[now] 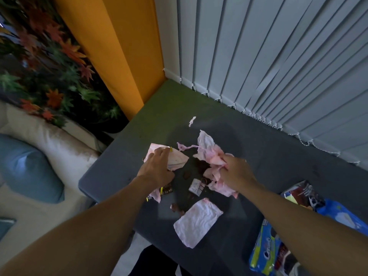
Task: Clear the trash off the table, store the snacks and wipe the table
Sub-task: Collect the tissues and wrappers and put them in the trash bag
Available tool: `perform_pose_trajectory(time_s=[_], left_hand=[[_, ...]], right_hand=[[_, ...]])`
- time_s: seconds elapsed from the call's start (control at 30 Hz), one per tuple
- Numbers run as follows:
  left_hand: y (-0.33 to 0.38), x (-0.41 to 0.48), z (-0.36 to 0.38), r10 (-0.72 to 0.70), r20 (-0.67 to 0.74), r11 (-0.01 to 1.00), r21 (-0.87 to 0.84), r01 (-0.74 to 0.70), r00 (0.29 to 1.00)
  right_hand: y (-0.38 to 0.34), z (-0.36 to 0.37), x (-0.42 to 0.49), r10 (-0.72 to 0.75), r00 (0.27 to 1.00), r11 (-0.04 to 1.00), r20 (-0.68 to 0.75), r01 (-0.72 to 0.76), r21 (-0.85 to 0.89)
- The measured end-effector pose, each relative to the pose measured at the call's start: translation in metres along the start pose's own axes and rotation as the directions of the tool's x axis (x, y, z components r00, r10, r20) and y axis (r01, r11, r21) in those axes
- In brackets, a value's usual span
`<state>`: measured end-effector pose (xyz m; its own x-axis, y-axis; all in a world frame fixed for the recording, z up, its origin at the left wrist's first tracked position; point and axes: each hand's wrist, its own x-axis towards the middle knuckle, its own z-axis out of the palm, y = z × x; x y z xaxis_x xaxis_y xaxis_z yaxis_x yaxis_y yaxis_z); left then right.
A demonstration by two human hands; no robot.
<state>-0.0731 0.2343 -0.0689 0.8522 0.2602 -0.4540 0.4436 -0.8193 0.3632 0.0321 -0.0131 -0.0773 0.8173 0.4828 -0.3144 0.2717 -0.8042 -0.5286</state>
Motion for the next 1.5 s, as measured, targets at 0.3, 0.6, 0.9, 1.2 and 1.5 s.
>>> perform_pose_trajectory(time_s=[0.3, 0.6, 0.9, 1.2, 1.5], left_hand=[[0.015, -0.001, -0.009, 0.01, -0.016, 0.998, 0.058, -0.01, 1.0], [0.027, -0.004, -0.02, 0.059, -0.039, 0.997, 0.052, -0.057, 0.997], [0.037, -0.009, -0.023, 0.109, -0.05, 0.992, 0.072, -0.105, 0.993], [0.037, -0.016, -0.024, 0.124, -0.06, 0.989, 0.091, -0.118, 0.99], [0.03, -0.019, -0.026, 0.139, -0.072, 0.984, 0.119, -0.13, 0.988]], right_hand=[[-0.005, -0.016, 0.002, -0.014, 0.976, 0.998, -0.215, 0.027, 0.056], [0.004, -0.05, 0.002, -0.027, 0.952, 0.998, -0.306, 0.041, 0.039], [0.007, -0.047, -0.018, -0.003, 0.951, 0.997, -0.31, 0.028, 0.076], [0.001, -0.035, -0.024, -0.012, 0.989, 0.999, -0.149, 0.019, 0.046], [-0.004, -0.029, -0.029, 0.036, 0.996, 0.999, -0.08, -0.034, 0.029]])
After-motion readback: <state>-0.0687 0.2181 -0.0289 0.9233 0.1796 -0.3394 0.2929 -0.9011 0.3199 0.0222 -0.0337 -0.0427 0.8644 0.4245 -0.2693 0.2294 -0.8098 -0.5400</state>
